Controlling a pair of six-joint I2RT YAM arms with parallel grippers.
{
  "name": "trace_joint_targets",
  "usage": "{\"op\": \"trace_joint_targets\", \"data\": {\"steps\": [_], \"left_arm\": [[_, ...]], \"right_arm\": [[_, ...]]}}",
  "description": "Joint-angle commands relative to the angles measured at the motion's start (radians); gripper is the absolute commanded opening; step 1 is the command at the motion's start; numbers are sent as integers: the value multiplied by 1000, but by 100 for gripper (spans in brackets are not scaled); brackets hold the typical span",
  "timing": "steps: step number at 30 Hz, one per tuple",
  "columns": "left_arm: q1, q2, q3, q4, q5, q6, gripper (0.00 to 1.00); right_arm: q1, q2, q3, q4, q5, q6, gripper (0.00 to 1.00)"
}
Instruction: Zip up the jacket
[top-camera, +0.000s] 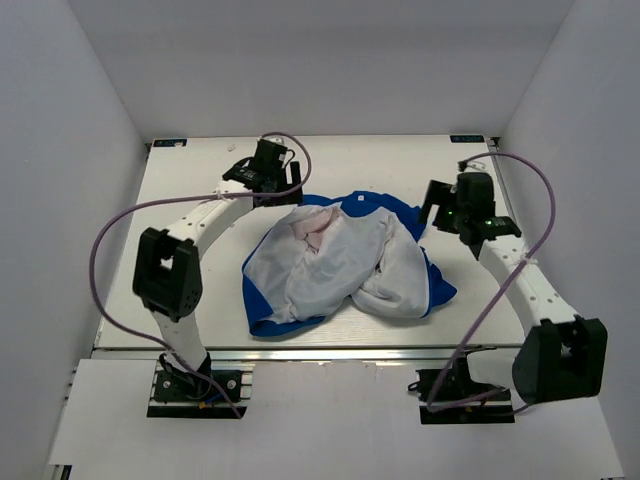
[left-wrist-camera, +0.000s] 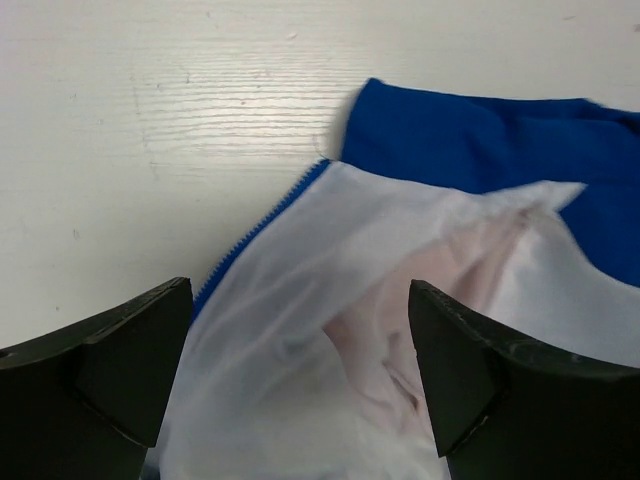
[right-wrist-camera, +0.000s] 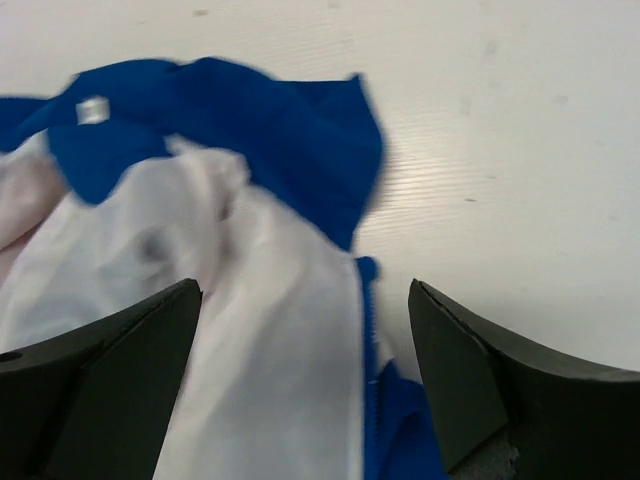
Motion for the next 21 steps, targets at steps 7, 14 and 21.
{"op": "trace_joint_targets", "data": {"steps": [7,14,21], "left_arm": [[41,156,30,101,334,252,98],[41,291,27,98,467,290,98],[41,374,158,44,448,258,98]], "right_arm": [[-150,269,49,120,-241,-9,89],[-151,470,127,165,-339,-18,89],[-153,536,124,173,-315,-31,88]]}}
